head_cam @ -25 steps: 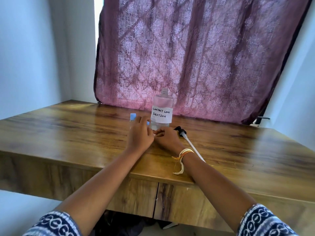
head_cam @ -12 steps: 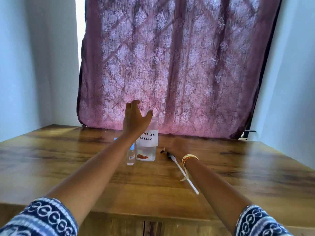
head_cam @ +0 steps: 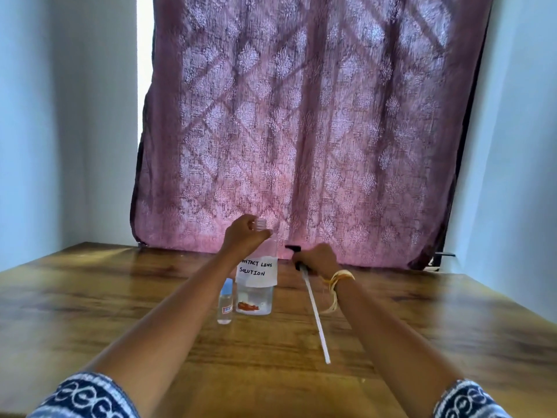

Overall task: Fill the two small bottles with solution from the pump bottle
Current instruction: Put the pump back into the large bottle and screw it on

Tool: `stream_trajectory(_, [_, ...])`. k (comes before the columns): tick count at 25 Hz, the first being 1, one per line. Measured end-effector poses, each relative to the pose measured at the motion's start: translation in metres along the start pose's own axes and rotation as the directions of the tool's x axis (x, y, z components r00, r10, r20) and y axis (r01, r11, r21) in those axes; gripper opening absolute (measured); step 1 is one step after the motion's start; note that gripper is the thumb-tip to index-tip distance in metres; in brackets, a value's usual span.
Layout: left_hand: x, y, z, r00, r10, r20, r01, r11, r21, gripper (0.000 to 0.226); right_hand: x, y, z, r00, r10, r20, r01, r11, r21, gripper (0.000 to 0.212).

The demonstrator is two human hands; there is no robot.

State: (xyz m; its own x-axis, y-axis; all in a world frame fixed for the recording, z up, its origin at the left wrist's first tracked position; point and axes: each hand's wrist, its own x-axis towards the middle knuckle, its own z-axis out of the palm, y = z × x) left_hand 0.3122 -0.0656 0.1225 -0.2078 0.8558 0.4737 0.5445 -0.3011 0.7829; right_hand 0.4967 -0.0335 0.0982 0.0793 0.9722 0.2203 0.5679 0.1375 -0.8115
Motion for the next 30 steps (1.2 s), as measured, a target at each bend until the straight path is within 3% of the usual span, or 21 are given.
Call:
stream_trajectory(1, [-0.001, 0.0, 0.0, 1.0, 0.002, 0.022, -0.003, 1.0, 0.019, 0.029, 0.002, -0.014, -0.01, 0.999, -0.005, -0.038, 0.008, 0.996, 0.088, 0.029])
stream_trajectory(4, [0.001, 0.001, -0.006, 0.995, -0.028, 0.098, 0.029, 1.0, -0.011, 0.032, 0.009, -0.062, -0.036, 0.995, -0.056, -0.08, 0.08, 0.934, 0.348, 0.018])
stream_trajectory(7, [0.004, 0.001, -0.01, 0.99, -0.034, 0.136, 0.04, 0.998, -0.038, 0.034, 0.013, -0.107, -0.057, 0.979, -0.108, -0.173, 0.178, 0.87, 0.46, 0.02])
stream_trajectory(11, [0.006, 0.003, -0.011, 0.987, -0.023, 0.159, 0.021, 1.0, 0.014, 0.034, 0.013, -0.15, -0.064, 0.936, -0.208, -0.283, 0.324, 0.823, 0.466, 0.03])
stream_trajectory(16, [0.004, 0.001, -0.008, 0.99, -0.084, 0.117, 0.086, 0.996, -0.014, 0.025, 0.006, -0.18, -0.058, 0.829, -0.299, -0.473, 0.496, 0.784, 0.374, 0.023])
stream_trajectory(23, [0.003, -0.002, -0.005, 0.989, -0.075, 0.131, 0.088, 0.991, -0.099, 0.02, 0.01, -0.202, -0.061, 0.762, -0.346, -0.547, 0.566, 0.767, 0.303, 0.019])
stream_trajectory(30, [0.0, -0.001, -0.005, 0.99, -0.061, 0.128, 0.074, 0.992, -0.104, 0.035, 0.01, -0.217, -0.063, 0.748, -0.37, -0.552, 0.593, 0.745, 0.304, 0.021])
